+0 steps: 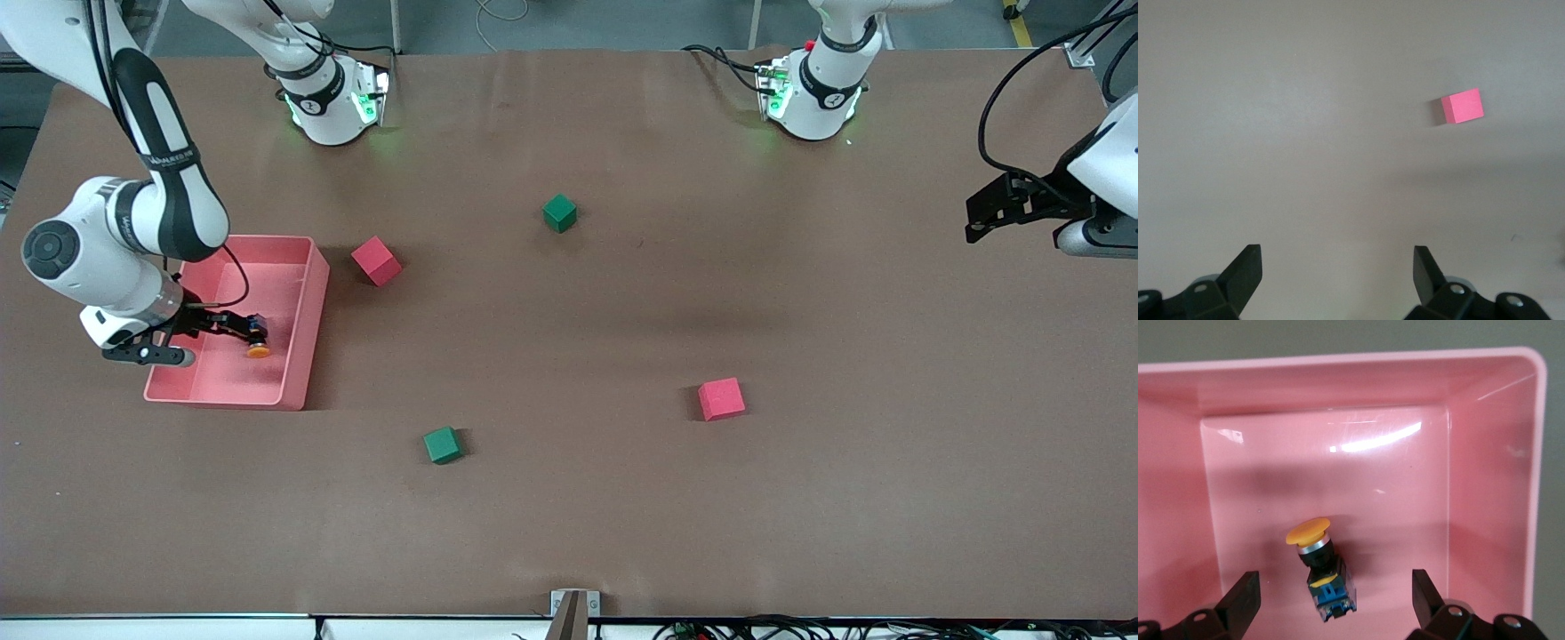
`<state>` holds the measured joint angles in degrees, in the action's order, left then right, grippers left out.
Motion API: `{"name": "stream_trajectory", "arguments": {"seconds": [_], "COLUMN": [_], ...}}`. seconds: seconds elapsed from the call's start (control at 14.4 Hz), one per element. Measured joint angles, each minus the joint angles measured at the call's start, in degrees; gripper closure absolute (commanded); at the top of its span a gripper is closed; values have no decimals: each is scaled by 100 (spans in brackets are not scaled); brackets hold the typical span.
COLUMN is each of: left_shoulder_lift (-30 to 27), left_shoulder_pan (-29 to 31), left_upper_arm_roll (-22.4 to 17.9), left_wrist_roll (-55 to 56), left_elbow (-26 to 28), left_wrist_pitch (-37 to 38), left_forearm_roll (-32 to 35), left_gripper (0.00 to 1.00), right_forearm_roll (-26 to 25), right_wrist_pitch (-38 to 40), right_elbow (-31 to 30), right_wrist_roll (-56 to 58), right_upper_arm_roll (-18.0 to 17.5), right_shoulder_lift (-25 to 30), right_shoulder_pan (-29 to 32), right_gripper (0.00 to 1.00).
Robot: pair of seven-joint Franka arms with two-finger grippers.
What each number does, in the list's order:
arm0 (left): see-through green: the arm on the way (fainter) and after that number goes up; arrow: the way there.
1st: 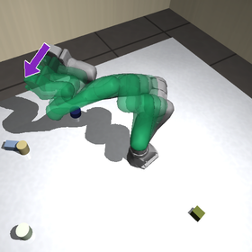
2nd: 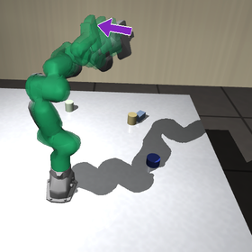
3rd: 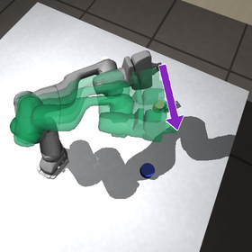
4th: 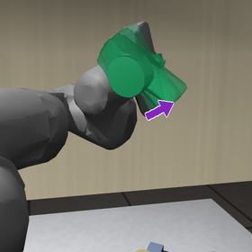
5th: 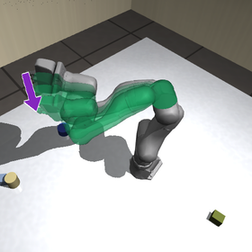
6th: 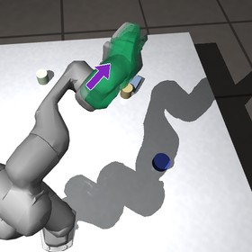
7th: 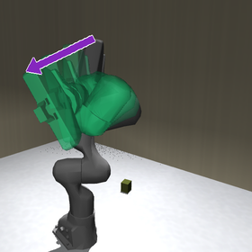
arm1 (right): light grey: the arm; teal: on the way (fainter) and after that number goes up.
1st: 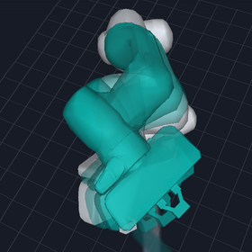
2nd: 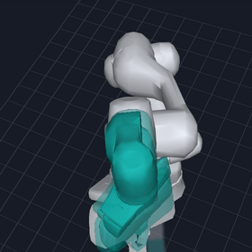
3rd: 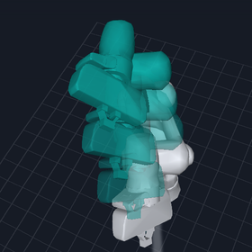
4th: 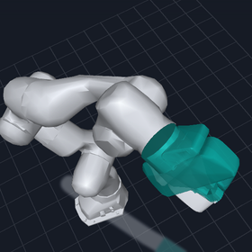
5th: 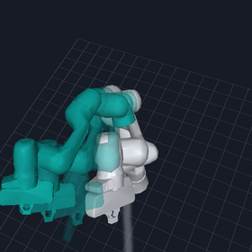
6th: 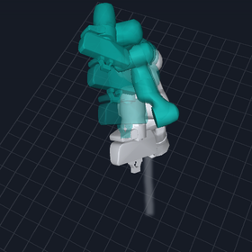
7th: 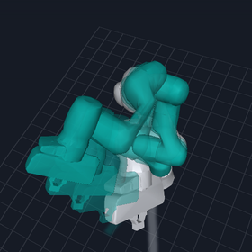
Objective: Place and upright button with both arms
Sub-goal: 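Close the right gripper around the button's blue body in the tray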
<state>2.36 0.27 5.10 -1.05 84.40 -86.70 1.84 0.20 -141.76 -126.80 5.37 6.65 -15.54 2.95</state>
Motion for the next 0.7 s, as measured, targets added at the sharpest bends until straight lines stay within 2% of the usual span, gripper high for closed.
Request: {"name": "stream_trajectory", "arguments": {"seconds": [0.35,0.7], "left_shoulder_lift": [-4,-8], "left_shoulder_pan": [33,32], "left_upper_arm_roll": [-31,-29], "left_wrist_roll": [0,0], "left_elbow": [-24,-26], "left_wrist_pitch": [0,0], "left_forearm_roll": [-172,-173], "left_gripper": [0,0], "right_forearm_roll": [0,0], "right_wrist_pitch": [-474,-618], "right_elbow": [-20,-17], "right_wrist_roll": [18,41], "right_upper_arm_roll": [-43,-128], "right_shoulder_lift": [-345,-615], "right_shoulder_pan": [0,-3], "right_gripper": [1,2]}}
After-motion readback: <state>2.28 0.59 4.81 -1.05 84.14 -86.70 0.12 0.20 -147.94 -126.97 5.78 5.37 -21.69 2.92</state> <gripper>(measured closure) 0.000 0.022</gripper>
